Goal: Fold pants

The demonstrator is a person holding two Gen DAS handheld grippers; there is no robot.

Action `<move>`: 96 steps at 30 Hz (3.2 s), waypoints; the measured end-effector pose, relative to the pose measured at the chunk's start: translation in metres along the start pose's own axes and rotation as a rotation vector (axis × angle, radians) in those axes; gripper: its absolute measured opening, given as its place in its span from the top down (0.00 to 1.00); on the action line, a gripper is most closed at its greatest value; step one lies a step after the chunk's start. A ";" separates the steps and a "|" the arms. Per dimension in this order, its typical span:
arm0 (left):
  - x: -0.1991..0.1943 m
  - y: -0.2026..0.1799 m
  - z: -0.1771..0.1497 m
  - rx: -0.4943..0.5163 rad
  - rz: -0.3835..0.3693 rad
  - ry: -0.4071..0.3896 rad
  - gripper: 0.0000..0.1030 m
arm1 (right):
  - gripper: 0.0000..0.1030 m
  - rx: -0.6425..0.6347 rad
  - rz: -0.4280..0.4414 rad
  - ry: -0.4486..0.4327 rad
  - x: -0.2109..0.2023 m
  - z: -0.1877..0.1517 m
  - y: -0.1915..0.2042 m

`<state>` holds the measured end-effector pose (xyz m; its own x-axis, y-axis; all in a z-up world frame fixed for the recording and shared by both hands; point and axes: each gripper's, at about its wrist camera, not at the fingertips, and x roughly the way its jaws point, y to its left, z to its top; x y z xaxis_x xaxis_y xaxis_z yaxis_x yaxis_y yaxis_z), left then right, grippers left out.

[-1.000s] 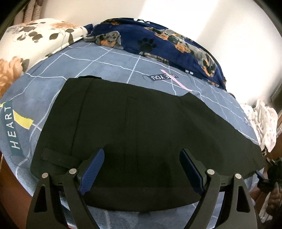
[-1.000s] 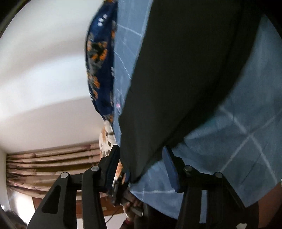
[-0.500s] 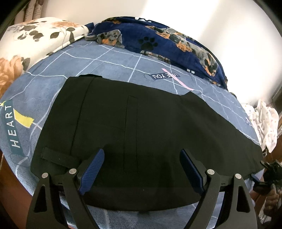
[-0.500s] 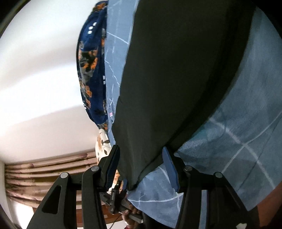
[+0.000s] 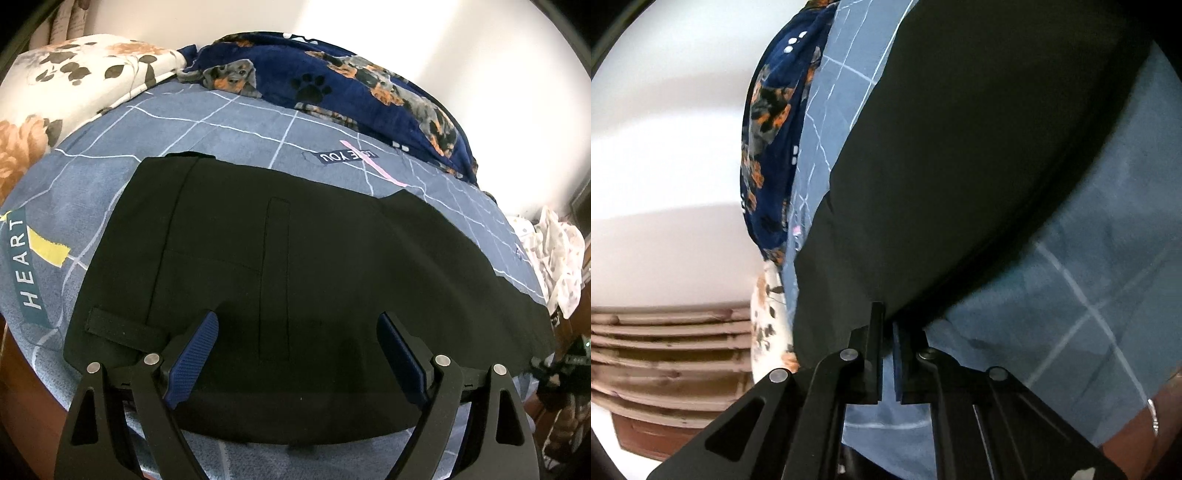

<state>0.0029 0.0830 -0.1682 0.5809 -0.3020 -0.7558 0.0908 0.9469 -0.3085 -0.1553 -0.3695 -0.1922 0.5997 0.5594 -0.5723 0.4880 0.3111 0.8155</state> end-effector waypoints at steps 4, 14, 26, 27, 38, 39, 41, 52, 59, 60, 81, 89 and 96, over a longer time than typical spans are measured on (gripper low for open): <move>0.002 -0.002 -0.001 0.011 0.003 0.002 0.12 | 0.96 0.053 0.011 0.021 0.006 0.004 -0.012; 0.002 -0.003 -0.001 0.028 0.005 0.010 0.09 | 0.74 0.147 0.115 -0.170 -0.079 0.042 -0.043; 0.004 -0.008 -0.002 0.048 0.025 0.016 0.08 | 0.66 0.256 0.121 -0.628 -0.228 0.112 -0.136; 0.004 -0.009 -0.002 0.052 0.030 0.018 0.08 | 0.61 0.248 0.122 -0.635 -0.228 0.118 -0.136; 0.008 -0.014 -0.002 0.089 0.061 0.025 0.06 | 0.53 0.214 0.125 -0.598 -0.203 0.148 -0.121; 0.008 -0.014 -0.002 0.093 0.063 0.025 0.06 | 0.53 0.213 0.131 -0.598 -0.202 0.148 -0.122; 0.008 -0.015 -0.002 0.093 0.061 0.025 0.06 | 0.53 0.205 0.143 -0.596 -0.203 0.149 -0.123; 0.008 -0.015 -0.002 0.096 0.054 0.027 0.05 | 0.75 0.194 0.181 -0.584 -0.206 0.151 -0.127; 0.009 -0.016 -0.003 0.104 0.059 0.029 0.05 | 0.54 0.318 0.292 -0.720 -0.232 0.133 -0.167; 0.009 -0.017 -0.003 0.105 0.059 0.029 0.05 | 0.54 0.322 0.278 -0.723 -0.232 0.131 -0.170; 0.012 -0.020 -0.004 0.130 0.071 0.042 0.02 | 0.85 0.278 0.158 -0.776 -0.244 0.122 -0.156; 0.014 -0.022 -0.004 0.144 0.081 0.048 0.01 | 0.88 0.267 -0.004 -0.697 -0.227 0.128 -0.161; 0.014 -0.023 -0.005 0.147 0.081 0.050 0.01 | 0.87 0.232 0.000 -0.667 -0.221 0.137 -0.141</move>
<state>0.0050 0.0568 -0.1745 0.5507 -0.2258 -0.8036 0.1646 0.9732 -0.1607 -0.2695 -0.6422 -0.1928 0.8244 -0.0536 -0.5635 0.5659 0.0982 0.8186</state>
